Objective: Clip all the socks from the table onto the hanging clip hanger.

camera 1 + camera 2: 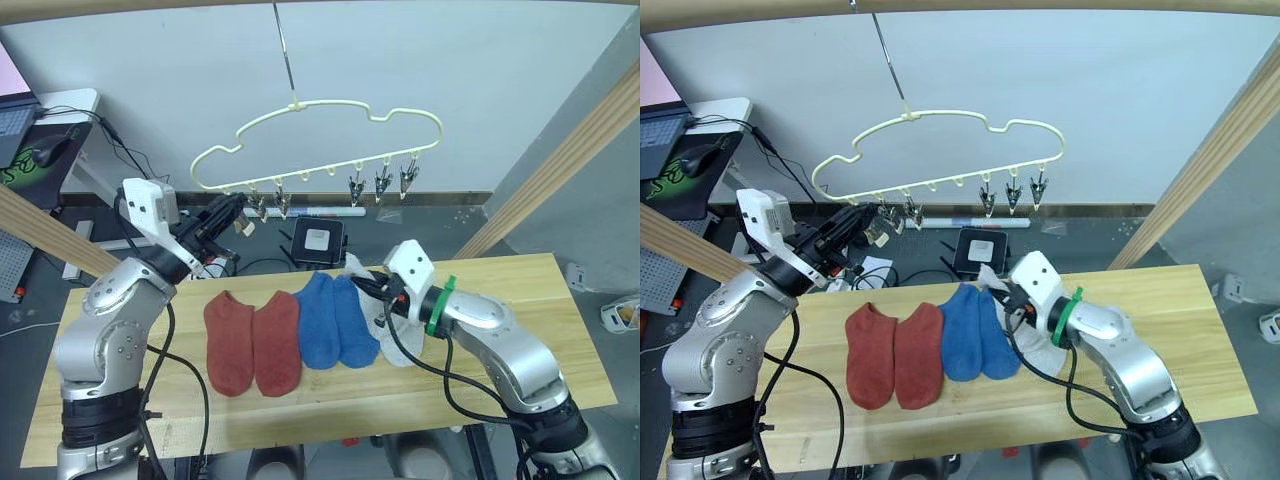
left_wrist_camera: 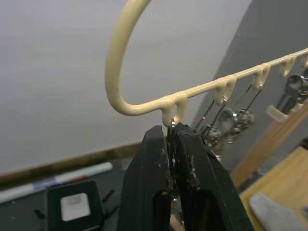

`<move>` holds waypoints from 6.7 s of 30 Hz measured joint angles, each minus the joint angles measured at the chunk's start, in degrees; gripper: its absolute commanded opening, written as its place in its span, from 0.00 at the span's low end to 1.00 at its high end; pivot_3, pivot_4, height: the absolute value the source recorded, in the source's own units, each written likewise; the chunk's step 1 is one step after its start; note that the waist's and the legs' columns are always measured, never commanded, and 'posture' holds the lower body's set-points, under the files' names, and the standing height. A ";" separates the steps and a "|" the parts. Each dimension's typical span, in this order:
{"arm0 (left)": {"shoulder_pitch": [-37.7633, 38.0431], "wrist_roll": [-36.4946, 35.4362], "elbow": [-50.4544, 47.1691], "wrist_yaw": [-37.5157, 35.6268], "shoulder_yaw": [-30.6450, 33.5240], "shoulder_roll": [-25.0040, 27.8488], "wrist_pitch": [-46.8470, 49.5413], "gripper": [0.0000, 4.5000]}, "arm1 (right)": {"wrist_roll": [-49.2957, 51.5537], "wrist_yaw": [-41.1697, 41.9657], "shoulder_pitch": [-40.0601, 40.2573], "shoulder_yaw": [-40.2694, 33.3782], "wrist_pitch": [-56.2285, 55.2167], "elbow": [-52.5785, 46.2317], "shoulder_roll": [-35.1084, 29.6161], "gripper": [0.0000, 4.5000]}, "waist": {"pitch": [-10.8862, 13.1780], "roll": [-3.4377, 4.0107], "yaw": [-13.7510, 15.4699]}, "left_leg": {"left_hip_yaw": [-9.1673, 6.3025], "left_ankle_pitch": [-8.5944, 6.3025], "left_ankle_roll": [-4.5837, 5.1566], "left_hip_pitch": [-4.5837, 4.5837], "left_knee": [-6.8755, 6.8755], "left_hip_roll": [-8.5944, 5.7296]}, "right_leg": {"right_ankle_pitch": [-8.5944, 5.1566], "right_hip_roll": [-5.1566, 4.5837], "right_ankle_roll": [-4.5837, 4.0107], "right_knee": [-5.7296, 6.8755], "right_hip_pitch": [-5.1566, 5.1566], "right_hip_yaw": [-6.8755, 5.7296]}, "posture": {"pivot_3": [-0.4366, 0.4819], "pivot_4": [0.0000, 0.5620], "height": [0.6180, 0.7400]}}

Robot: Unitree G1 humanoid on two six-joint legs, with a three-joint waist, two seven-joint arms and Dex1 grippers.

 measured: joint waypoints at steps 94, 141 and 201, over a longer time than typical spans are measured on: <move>14.07 13.69 -9.26 4.65 -3.98 -4.67 -14.65 0.81 | 3.16 8.76 4.10 -10.97 -3.45 -7.84 -1.72 0.50 | -0.49 -0.74 0.25 | 0.01 -0.02 0.07 -0.92 0.93 -0.06 | 0.23 -0.33 -0.10 1.06 -1.00 -0.44 | 0.41 0.46 1.00; 4.19 26.58 3.20 13.36 -11.41 -16.74 -26.71 0.44 | 13.93 9.58 7.28 -18.06 -8.01 -10.00 -11.34 0.86 | -1.21 -0.85 0.01 | 0.18 0.16 0.32 -0.79 1.12 -0.15 | 0.65 -0.27 0.06 1.04 -0.78 -0.45 | 0.37 0.45 1.00; -3.41 25.56 9.84 12.28 -9.16 -16.17 -29.72 0.00 | 10.63 5.17 8.19 -13.97 -5.84 -9.41 -13.02 0.86 | -1.21 -0.85 -0.02 | 0.20 0.32 0.38 -0.79 1.16 -0.17 | 0.83 -0.27 0.11 1.03 -0.77 -0.43 | 0.38 0.48 1.00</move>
